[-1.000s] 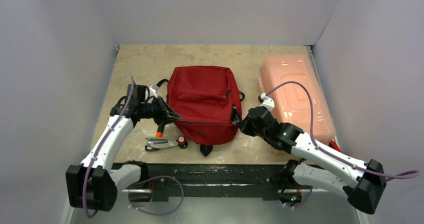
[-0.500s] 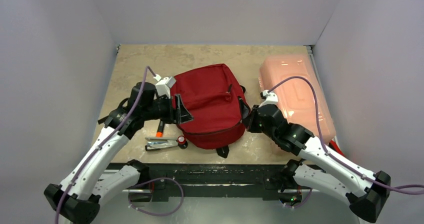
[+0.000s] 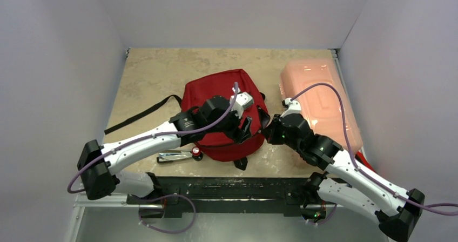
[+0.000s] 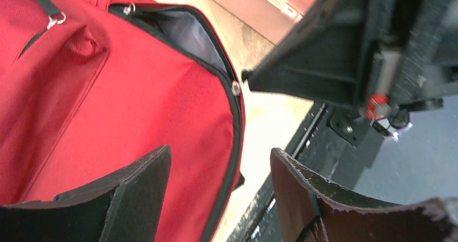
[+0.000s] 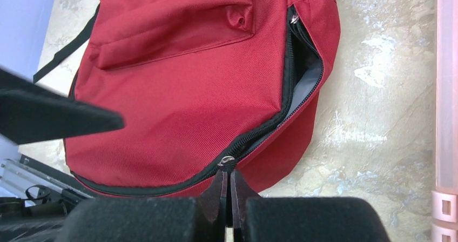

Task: Pack the student bag
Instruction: Zip the student bag at the center of the board.

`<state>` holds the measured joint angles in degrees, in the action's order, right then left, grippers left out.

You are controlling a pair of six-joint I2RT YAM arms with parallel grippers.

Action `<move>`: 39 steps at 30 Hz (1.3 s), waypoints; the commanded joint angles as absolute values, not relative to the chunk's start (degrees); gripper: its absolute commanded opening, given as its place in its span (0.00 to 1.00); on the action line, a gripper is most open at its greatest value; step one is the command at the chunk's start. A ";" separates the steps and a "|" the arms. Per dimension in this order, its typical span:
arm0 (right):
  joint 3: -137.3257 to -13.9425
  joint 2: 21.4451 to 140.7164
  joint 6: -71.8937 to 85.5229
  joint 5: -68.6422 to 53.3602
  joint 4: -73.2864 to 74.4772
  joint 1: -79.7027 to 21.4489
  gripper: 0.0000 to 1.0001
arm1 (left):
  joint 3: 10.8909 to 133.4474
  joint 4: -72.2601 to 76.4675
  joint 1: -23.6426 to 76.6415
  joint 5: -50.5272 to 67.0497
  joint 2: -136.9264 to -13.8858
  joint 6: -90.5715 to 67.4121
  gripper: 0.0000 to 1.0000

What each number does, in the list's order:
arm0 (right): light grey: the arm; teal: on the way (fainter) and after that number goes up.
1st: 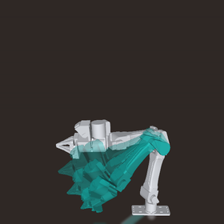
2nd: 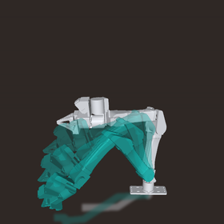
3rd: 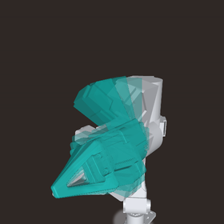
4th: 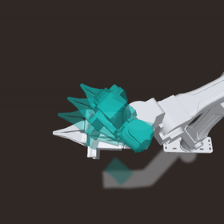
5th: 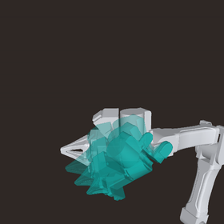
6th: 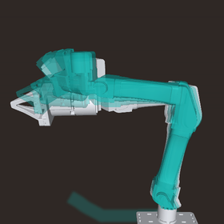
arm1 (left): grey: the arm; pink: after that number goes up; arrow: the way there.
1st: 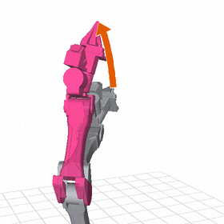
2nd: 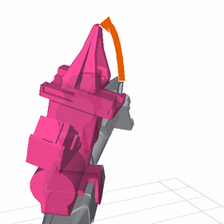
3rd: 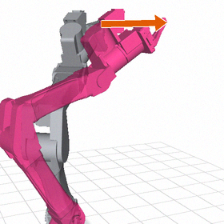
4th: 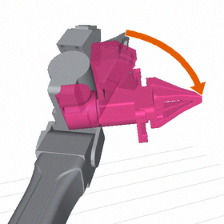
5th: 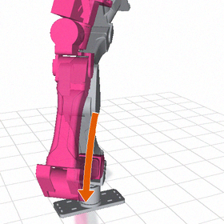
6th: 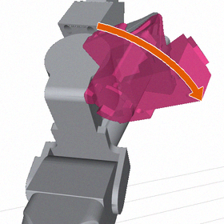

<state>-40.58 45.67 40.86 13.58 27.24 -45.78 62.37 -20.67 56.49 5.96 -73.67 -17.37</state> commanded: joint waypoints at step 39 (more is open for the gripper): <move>-48.49 47.39 40.10 14.28 29.10 -45.53 0.00 | 64.23 -17.96 56.87 10.93 -77.30 -17.17 0.55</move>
